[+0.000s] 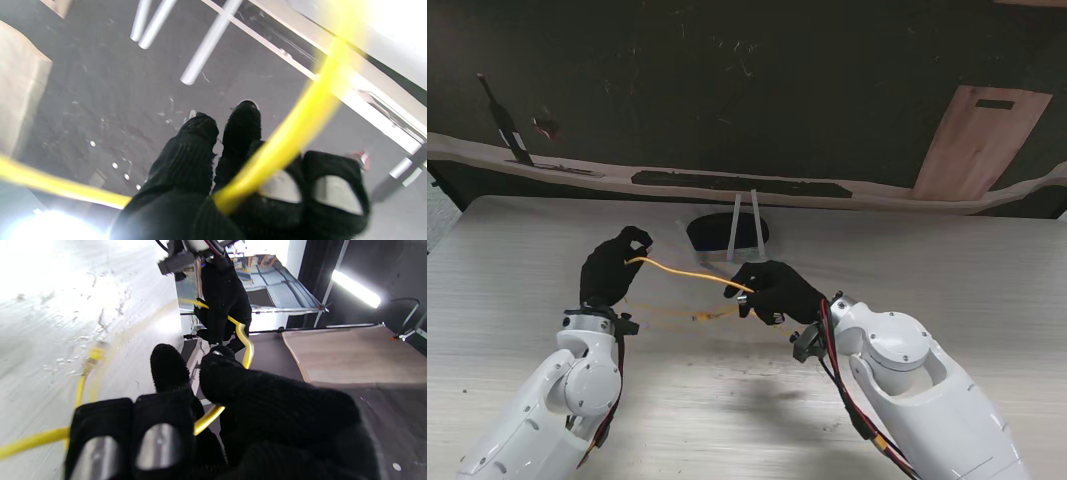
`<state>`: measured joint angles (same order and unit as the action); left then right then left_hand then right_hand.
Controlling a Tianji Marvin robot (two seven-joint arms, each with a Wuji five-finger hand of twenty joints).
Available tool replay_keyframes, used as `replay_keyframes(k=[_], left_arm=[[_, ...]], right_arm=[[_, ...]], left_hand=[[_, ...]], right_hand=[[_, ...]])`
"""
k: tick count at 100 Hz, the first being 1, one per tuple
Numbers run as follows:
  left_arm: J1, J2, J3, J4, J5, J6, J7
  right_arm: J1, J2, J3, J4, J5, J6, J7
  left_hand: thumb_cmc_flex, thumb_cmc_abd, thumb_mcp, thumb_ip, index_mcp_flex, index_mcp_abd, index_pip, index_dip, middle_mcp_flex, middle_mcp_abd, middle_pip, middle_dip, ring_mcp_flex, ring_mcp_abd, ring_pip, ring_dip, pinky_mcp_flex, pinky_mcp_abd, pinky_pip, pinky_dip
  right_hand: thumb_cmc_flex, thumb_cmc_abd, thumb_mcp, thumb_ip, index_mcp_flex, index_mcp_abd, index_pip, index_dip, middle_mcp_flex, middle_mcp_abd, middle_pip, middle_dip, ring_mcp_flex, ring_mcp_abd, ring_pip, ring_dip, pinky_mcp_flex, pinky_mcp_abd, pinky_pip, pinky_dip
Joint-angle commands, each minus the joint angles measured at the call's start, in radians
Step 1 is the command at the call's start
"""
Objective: Untangle the Ethernet cable and plug it into the router
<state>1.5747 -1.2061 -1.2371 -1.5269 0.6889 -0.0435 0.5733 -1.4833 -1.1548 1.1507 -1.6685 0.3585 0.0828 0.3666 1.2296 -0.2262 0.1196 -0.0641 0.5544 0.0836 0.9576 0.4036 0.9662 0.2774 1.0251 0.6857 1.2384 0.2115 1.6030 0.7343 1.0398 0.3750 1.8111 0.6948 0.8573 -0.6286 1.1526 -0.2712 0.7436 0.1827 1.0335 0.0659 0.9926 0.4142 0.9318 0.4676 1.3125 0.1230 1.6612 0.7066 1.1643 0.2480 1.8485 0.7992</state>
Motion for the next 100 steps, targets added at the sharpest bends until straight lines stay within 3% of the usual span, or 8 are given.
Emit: replay_keyframes(k=[1,19,61,76,100], left_arm=[[0.007,0.006,-0.023,0.022,0.003,0.017,0.022],[0.013,0.003,-0.068,0.052,0.049,0.041,0.104],[0.018,0.009,-0.112,0.095,0.152,0.088,0.229],[0.027,0.009,-0.109,0.08,0.134,0.068,0.197],[0.043,0.014,-0.083,0.036,0.067,0.05,0.06]], right_arm=[[-0.01,0.025,0.017,-0.001,-0.002,0.0,0.018],[-0.007,0.047,0.031,0.001,-0.111,-0.02,0.045],[-0.022,0.086,0.077,-0.027,-0.423,-0.052,0.044],[-0.036,0.076,0.082,-0.029,-0.405,-0.059,0.004],[-0.035,0.042,0.043,-0.018,-0.32,-0.109,-0.105]], left_hand=[[0.061,0.04,0.003,0.017,-0.011,-0.005,0.009,0.002,0.019,-0.018,0.008,0.014,0.029,0.141,0.024,-0.006,0.036,-0.004,0.242,-0.015],[0.061,0.039,0.003,0.016,-0.013,-0.005,0.013,0.004,0.021,-0.021,0.015,0.015,0.029,0.14,0.029,-0.005,0.036,-0.005,0.246,-0.014],[0.061,0.031,0.004,0.014,-0.006,-0.01,0.015,0.0,0.027,-0.022,0.014,0.011,0.028,0.143,0.025,-0.009,0.035,-0.002,0.24,-0.016],[0.061,0.031,0.002,0.014,-0.003,-0.013,0.011,-0.003,0.027,-0.02,0.011,0.008,0.028,0.142,0.022,-0.01,0.034,0.004,0.233,-0.019],[0.06,0.033,-0.011,0.017,0.001,-0.01,-0.014,-0.015,0.029,-0.02,-0.007,-0.007,0.029,0.141,0.009,-0.016,0.032,0.027,0.205,-0.035]], right_hand=[[-0.031,0.019,-0.064,0.025,0.014,-0.024,0.06,-0.026,0.18,0.099,0.175,0.048,-0.011,0.04,0.113,0.037,0.055,-0.125,0.245,0.063],[-0.055,0.018,-0.128,0.034,0.055,-0.011,0.068,-0.022,0.284,0.081,0.288,0.087,-0.01,0.046,0.113,0.072,0.053,-0.099,0.246,0.085],[-0.073,0.038,-0.158,0.036,0.063,-0.036,0.075,0.003,0.32,0.048,0.371,0.093,-0.006,-0.022,0.109,0.072,0.054,-0.105,0.246,0.087],[-0.073,0.045,-0.156,0.035,0.064,-0.034,0.077,0.005,0.316,0.05,0.37,0.091,-0.007,-0.016,0.109,0.072,0.053,-0.104,0.246,0.087],[-0.077,0.049,-0.15,0.033,0.064,-0.039,0.085,0.023,0.307,0.047,0.368,0.085,-0.006,-0.013,0.103,0.063,0.045,-0.057,0.246,0.047]])
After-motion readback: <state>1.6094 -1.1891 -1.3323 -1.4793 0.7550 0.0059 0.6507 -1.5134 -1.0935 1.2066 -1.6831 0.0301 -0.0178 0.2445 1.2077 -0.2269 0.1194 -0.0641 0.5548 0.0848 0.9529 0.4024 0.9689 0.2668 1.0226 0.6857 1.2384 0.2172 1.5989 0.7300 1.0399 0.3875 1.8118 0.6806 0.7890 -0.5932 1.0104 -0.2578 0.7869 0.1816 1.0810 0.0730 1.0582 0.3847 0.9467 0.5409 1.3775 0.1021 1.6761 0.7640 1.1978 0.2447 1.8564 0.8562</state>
